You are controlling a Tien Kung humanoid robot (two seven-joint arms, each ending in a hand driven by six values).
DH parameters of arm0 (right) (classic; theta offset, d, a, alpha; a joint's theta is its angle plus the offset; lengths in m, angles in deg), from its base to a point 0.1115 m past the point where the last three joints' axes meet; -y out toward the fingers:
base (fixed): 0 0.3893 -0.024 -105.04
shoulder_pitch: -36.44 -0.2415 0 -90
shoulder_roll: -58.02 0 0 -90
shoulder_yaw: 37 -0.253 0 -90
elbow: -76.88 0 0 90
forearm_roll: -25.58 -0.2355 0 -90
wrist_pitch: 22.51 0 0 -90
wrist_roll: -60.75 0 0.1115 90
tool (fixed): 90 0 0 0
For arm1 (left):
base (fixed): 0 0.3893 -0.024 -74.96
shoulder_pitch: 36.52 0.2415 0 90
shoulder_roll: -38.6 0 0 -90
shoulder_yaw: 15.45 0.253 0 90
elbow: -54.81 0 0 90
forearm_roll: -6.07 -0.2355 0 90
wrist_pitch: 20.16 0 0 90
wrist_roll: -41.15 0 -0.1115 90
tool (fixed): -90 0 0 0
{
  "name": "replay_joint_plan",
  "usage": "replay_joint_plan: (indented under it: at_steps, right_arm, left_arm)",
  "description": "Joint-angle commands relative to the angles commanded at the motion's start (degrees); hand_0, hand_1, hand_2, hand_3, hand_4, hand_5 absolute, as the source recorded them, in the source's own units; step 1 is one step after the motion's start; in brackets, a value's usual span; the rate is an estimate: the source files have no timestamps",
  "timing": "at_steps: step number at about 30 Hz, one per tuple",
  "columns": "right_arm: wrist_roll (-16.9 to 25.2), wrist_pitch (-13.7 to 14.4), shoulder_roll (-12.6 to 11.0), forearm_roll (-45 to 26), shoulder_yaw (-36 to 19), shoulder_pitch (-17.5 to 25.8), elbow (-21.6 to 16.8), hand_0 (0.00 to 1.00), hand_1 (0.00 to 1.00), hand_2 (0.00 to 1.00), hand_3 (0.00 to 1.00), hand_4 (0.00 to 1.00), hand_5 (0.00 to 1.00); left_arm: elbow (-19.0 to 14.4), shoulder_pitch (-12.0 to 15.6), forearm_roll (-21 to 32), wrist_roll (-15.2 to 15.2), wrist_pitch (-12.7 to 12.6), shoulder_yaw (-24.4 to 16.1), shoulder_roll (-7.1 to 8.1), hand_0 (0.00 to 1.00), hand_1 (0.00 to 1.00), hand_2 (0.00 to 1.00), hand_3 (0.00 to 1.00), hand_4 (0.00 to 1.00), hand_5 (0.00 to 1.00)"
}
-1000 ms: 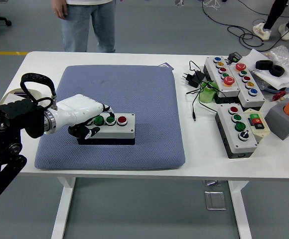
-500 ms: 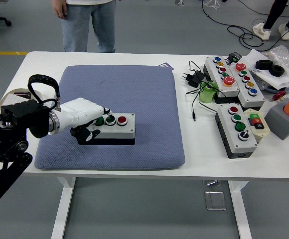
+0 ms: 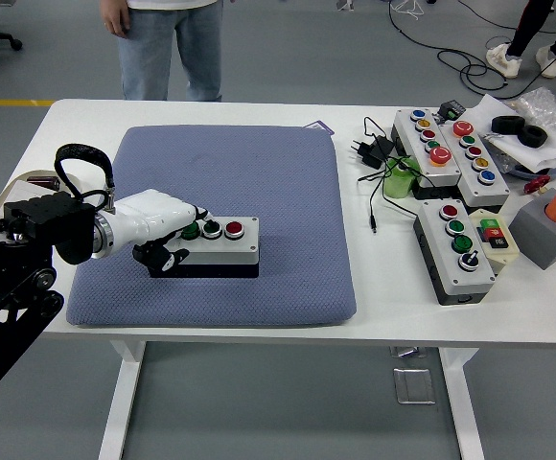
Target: Pick up the button,place it on the desk,press the button,press the button
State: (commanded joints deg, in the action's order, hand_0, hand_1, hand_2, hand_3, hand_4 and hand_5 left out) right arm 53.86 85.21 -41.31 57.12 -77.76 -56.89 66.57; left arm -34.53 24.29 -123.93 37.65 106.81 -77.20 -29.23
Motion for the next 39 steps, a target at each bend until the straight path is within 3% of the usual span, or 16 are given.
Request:
replay_joint_plan:
  at_steps: [22,39]
  right_arm:
    - [0.04,-0.01,0.02,-0.23,0.04,-0.21,0.0,0.631,0.476,0.53,0.583,0.263,0.01]
    - [-0.05,-0.03,0.02,-0.08,0.05,0.19,0.0,0.629,0.476,0.53,0.583,0.263,0.01]
  left_arm:
    - [-1.16,-0.49,0.0,0.48,0.0,-0.4,0.61,0.181,0.064,0.086,0.789,0.559,0.002]
    - [0.35,0.11,0.0,0.25,0.0,0.96,0.37,0.177,0.067,0.086,0.805,0.567,0.002]
